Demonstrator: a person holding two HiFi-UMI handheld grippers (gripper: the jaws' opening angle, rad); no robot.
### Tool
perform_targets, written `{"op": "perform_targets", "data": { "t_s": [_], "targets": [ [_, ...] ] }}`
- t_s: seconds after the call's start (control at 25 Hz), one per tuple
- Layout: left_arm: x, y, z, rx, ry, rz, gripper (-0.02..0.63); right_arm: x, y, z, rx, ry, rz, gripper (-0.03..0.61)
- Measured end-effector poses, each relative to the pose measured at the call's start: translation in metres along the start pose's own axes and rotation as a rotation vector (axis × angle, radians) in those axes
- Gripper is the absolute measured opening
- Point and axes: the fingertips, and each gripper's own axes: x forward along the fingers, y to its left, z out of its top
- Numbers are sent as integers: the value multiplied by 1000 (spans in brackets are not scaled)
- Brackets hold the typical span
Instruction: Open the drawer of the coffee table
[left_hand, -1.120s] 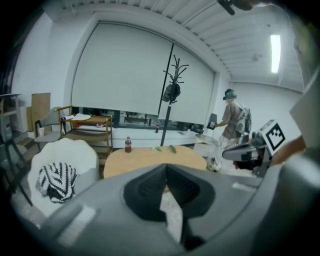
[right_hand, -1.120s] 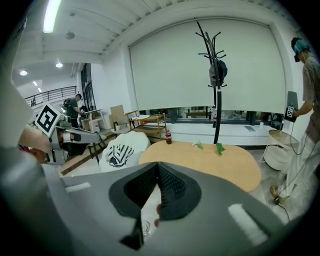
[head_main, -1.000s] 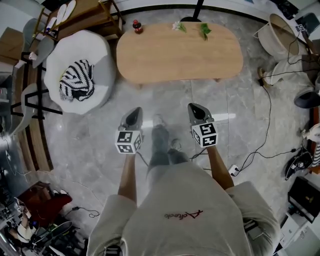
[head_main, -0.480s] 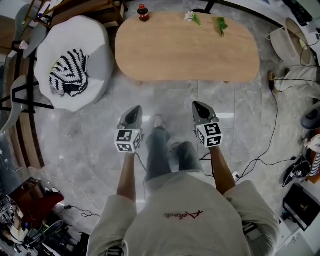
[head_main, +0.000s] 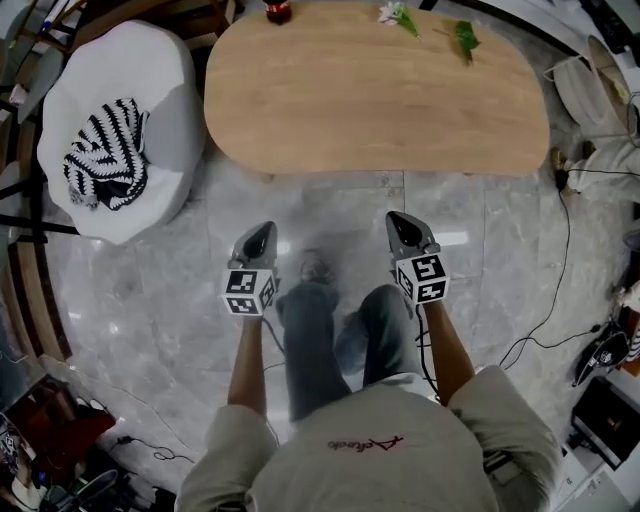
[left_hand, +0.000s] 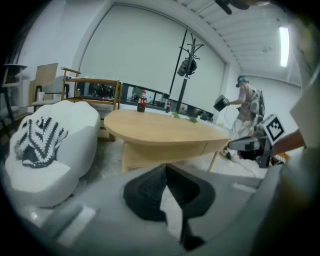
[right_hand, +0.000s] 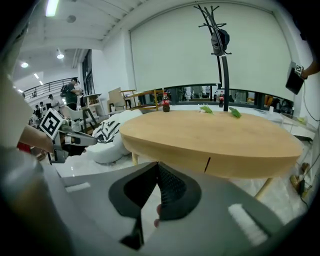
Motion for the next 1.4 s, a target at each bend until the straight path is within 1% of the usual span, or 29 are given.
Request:
{"op": "perform_targets", "data": {
  "t_s": [0.12, 0.28, 0.44, 0.52, 0.64, 0.8, 0.96, 1.04, 1.16, 1.28, 1.4],
  "targets": [
    [31, 12, -33, -8, -13, -5, -2, 31, -16, -34, -18, 1, -6, 5],
    [71, 29, -66, 1, -35, -17, -2, 74, -37, -61, -43, -37, -20, 5],
    [106, 36, -92, 50, -55, -34, -2, 105, -56, -85, -67, -81, -37, 5],
    [117, 45, -99, 78, -72, -24, -2, 114, -67, -93, -79, -110, -62, 5],
    [130, 54, -103, 99, -103, -17, -2, 123, -83, -98, -81, -158, -79, 5],
    [140, 50, -104, 137, -148, -31, -2, 123, -93, -109, -97, -196, -88, 5],
    [150, 51, -102, 144, -198, -37, -2, 122, -96, -119, -83, -244, -85, 5],
    [153, 48, -104, 108, -219, -50, -2, 123, -99, -127, -68, -252, -75, 5],
    [157, 49, -102, 9, -265, -100, -2, 128, -104, -132, -6, -272, -46, 5],
    [161, 54, -100, -106, -311, -158, -2, 135, -105, -133, 121, -308, 11, 5],
    [168, 58, -98, -211, -337, -237, -2, 145, -106, -131, 265, -330, 98, 5]
  ]
}}
